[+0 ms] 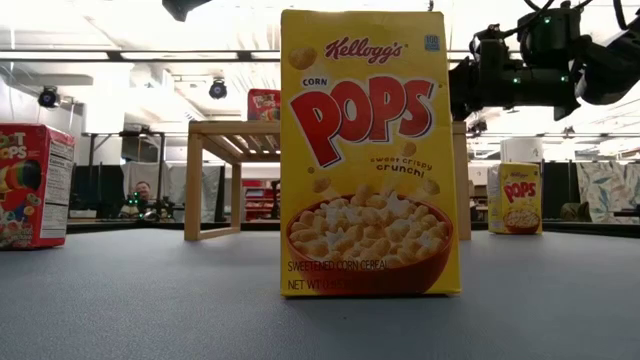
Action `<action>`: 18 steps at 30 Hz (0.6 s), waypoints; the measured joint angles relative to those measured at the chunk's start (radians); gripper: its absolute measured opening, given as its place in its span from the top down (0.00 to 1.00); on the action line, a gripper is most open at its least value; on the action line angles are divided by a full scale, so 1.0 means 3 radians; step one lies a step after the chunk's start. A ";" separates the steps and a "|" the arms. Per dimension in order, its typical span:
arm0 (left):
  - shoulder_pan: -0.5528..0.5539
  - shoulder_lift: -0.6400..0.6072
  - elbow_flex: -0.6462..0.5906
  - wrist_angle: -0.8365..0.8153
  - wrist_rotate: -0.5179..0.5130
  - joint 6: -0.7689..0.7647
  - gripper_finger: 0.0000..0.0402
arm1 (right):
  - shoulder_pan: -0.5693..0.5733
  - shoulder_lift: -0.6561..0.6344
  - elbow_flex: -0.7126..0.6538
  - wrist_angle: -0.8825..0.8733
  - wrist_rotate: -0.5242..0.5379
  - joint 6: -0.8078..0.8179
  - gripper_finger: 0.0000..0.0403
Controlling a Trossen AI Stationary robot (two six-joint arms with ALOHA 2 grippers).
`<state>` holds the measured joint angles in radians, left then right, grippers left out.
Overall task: Stack cereal on shelf
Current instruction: Put the blue cereal box on the shelf aligned with the blue cereal boxes
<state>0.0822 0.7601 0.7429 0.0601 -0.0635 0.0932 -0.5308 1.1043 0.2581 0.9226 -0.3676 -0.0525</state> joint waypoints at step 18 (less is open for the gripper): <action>0.0000 0.0005 -0.0061 -0.0086 -0.0172 0.0000 0.24 | -0.0022 0.0012 0.0000 -0.0185 0.0001 -0.0123 0.64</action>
<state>0.0822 0.7616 0.7246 0.0342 -0.1150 0.0933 -0.5373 1.1080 0.2581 0.8671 -0.3672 -0.0895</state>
